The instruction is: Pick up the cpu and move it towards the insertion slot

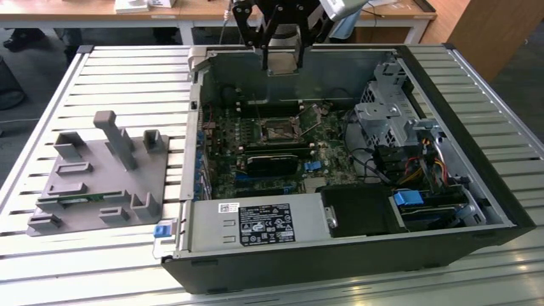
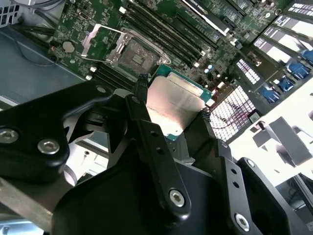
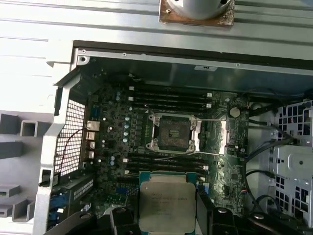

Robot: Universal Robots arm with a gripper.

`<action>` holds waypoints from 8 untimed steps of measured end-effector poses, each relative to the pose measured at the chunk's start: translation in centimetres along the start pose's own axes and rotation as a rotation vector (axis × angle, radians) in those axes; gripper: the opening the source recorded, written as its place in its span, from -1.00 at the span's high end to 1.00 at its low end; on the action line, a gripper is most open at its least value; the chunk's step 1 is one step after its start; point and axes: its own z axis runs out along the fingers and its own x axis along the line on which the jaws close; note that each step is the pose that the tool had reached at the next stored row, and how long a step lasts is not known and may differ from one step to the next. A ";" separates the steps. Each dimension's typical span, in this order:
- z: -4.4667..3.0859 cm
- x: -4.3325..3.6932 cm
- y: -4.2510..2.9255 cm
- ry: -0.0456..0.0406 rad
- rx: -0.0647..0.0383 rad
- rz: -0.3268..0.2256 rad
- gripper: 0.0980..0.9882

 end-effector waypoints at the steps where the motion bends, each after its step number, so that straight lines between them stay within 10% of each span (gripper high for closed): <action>1: 0.02 -0.10 0.12 0.0000 0.000 -0.001 0.00; 8: 0.24 -0.60 1.22 0.0004 0.000 -0.005 0.00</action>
